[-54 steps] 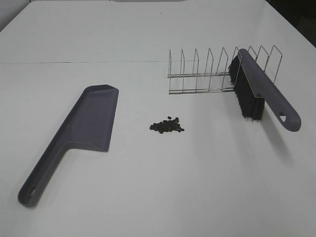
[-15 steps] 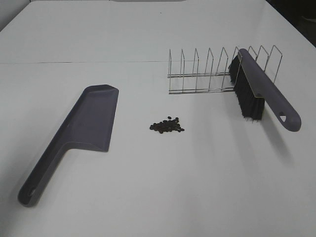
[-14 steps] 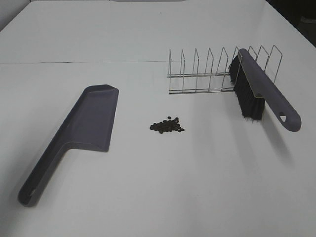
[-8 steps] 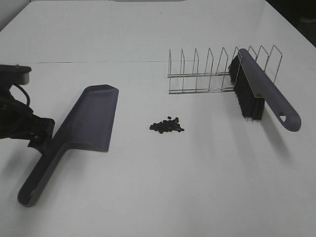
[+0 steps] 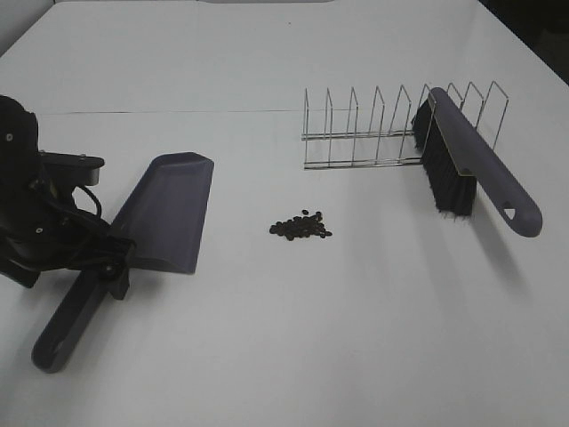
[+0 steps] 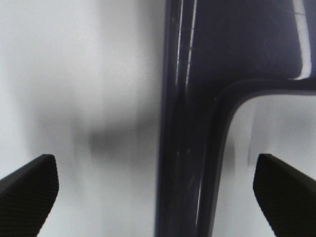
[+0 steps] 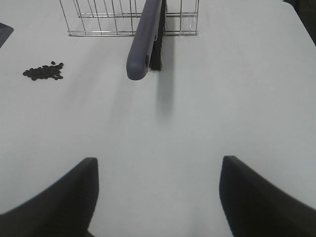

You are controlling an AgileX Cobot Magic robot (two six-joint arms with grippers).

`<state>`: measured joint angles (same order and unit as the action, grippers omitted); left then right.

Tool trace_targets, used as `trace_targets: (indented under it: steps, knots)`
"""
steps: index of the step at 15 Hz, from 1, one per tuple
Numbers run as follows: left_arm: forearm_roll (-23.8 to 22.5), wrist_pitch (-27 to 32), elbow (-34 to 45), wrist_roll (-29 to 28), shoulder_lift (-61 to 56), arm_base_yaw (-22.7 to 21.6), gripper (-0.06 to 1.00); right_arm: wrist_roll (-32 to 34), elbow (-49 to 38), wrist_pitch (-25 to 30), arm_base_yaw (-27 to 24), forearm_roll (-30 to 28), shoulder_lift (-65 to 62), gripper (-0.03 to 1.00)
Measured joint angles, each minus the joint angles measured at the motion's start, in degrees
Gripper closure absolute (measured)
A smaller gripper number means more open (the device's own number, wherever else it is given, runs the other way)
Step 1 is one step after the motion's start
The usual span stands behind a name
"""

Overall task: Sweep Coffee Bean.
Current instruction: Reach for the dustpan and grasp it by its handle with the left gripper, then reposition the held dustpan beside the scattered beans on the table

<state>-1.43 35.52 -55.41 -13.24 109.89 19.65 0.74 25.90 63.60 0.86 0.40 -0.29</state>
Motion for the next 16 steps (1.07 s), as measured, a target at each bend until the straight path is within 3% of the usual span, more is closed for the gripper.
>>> trace_targets:
  steps: [3,6,8,10,11,16]
  knots:
    - [0.00,-0.06,-1.95,0.00,1.78,0.00,-0.04,0.06,0.00,0.00,0.00,0.00,0.00,0.37]
    - [0.23,0.57,-2.23,0.57,3.04,0.00,0.09,0.06,0.00,0.00,0.00,0.00,0.00,0.37]
    - [0.23,0.86,-2.29,1.09,3.04,0.00,0.28,0.06,0.00,0.00,0.00,0.00,0.00,0.37]
    - [0.17,0.97,-2.29,1.26,3.15,0.00,0.58,0.06,0.00,0.00,0.00,0.00,0.00,0.37]
    - [0.00,0.86,-2.29,1.43,3.15,0.00,0.64,0.06,0.00,0.00,0.00,0.00,0.00,0.37]
    - [1.43,-0.63,-2.29,1.32,3.21,0.00,0.63,0.06,0.00,0.00,0.00,0.00,0.00,0.37]
